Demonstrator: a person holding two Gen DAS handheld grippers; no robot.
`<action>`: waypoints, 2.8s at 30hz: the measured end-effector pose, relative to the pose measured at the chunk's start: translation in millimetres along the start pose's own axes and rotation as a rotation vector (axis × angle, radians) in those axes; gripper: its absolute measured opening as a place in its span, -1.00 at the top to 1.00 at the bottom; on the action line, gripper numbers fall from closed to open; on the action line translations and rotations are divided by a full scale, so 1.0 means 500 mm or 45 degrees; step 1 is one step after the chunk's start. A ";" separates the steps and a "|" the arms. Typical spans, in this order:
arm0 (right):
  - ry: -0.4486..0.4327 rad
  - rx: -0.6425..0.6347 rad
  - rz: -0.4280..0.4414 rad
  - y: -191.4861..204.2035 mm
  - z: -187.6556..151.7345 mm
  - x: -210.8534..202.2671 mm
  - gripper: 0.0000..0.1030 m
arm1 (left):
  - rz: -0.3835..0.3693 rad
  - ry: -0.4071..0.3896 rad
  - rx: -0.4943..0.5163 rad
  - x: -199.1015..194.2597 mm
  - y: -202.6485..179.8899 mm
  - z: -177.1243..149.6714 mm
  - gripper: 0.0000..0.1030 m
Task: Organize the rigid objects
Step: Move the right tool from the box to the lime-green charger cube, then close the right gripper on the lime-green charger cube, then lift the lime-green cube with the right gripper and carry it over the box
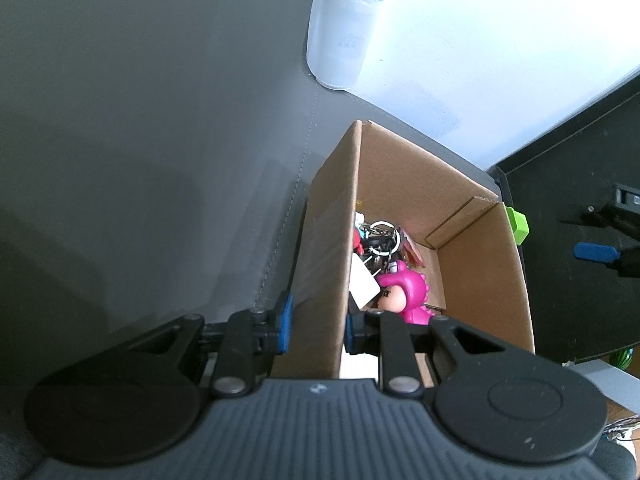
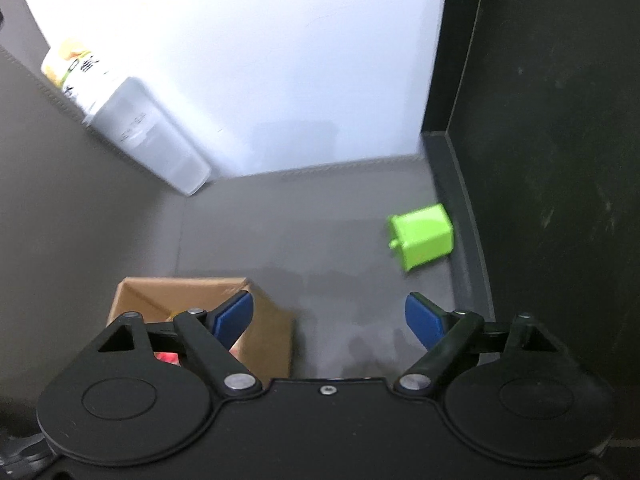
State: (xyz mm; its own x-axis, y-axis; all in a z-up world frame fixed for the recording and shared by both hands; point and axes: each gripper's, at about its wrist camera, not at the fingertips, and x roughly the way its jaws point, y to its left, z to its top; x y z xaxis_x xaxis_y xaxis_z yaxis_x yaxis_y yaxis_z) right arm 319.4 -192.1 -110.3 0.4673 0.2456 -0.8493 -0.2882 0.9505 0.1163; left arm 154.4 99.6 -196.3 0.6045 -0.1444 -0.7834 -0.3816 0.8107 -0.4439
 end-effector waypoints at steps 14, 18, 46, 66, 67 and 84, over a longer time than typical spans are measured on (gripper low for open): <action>-0.126 -0.126 -0.175 -0.040 0.031 0.096 -0.53 | -0.001 -0.009 -0.005 -0.003 0.001 -0.004 0.55; -0.096 -0.144 -0.207 -0.050 0.033 0.127 -0.39 | -0.004 -0.013 -0.007 -0.004 0.002 -0.007 0.54; 0.024 -0.179 -0.267 -0.076 0.051 0.220 0.01 | 0.008 -0.010 -0.012 0.000 0.001 -0.007 0.54; 0.040 -0.123 -0.232 -0.045 -0.002 0.112 0.01 | 0.010 0.000 -0.027 0.006 -0.002 -0.008 0.54; 0.036 -0.124 -0.222 -0.040 -0.003 0.102 0.01 | 0.010 0.000 -0.026 0.006 -0.002 -0.009 0.54; 0.008 -0.122 -0.119 0.007 -0.033 -0.007 0.01 | 0.009 0.000 -0.017 0.005 -0.006 -0.010 0.54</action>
State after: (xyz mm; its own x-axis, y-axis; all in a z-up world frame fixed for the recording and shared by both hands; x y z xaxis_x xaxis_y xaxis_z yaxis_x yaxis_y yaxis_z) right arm 303.1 -192.9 -115.7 0.4910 0.1551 -0.8573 -0.3224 0.9465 -0.0134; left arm 153.4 94.1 -199.0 0.6015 -0.1386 -0.7868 -0.3954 0.8041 -0.4440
